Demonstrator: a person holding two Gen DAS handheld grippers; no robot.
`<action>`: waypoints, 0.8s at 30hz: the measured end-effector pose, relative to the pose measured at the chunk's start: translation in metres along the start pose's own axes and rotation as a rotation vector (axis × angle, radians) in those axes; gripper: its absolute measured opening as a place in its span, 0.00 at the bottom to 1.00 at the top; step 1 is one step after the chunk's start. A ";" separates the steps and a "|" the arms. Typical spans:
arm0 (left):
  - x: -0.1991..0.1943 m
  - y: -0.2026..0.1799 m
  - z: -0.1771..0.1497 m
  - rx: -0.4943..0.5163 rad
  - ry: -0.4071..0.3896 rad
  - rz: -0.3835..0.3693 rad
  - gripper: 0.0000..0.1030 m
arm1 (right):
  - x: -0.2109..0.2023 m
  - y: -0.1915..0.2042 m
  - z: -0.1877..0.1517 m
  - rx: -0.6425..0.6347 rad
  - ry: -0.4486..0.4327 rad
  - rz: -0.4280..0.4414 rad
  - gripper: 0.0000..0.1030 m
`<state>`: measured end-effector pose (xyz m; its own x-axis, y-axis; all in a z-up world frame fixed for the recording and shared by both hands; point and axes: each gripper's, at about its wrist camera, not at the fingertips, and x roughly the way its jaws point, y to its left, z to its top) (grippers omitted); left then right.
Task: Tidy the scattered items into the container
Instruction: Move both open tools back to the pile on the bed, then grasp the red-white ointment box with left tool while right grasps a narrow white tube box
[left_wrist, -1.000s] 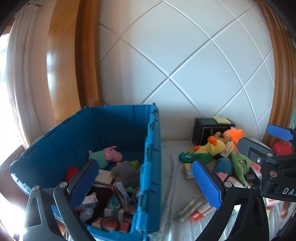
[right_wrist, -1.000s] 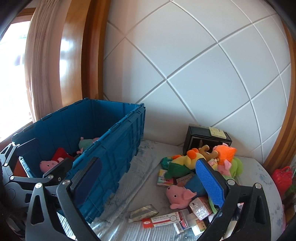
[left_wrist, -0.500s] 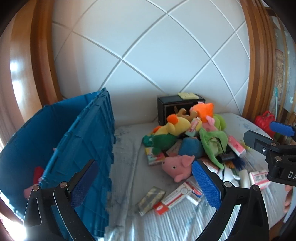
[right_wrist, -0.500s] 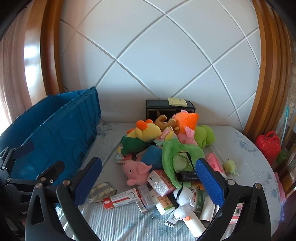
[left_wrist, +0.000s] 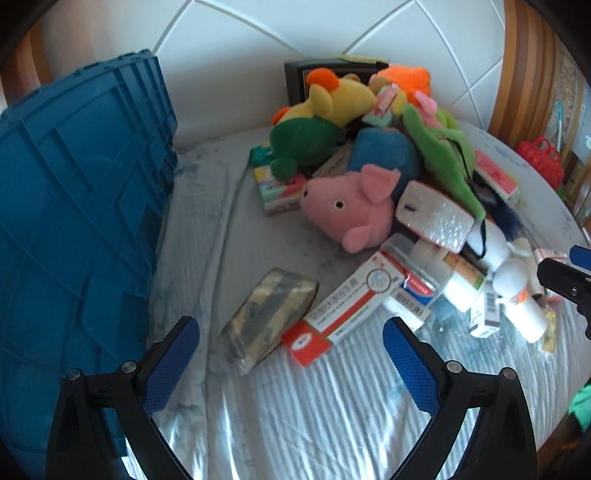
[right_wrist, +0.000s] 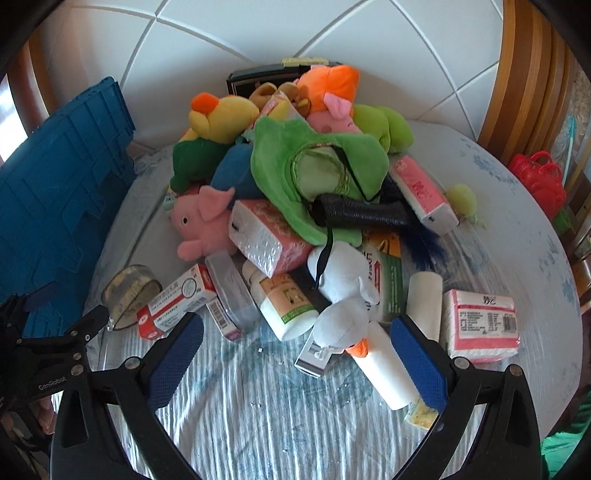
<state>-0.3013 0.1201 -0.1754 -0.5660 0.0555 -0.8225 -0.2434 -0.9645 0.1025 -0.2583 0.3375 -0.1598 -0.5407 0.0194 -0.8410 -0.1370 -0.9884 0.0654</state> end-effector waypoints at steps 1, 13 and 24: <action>0.007 0.002 -0.005 0.000 0.018 0.003 0.94 | 0.007 0.003 -0.004 -0.002 0.019 0.004 1.00; 0.050 0.024 -0.043 -0.044 0.134 -0.017 0.82 | 0.069 0.046 -0.032 -0.095 0.183 0.066 0.49; 0.075 -0.009 -0.034 0.034 0.156 -0.063 0.82 | 0.105 0.058 -0.023 -0.129 0.225 0.082 0.49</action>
<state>-0.3152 0.1242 -0.2568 -0.4202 0.0721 -0.9046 -0.3029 -0.9508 0.0649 -0.3036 0.2782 -0.2567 -0.3457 -0.0814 -0.9348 0.0145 -0.9966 0.0814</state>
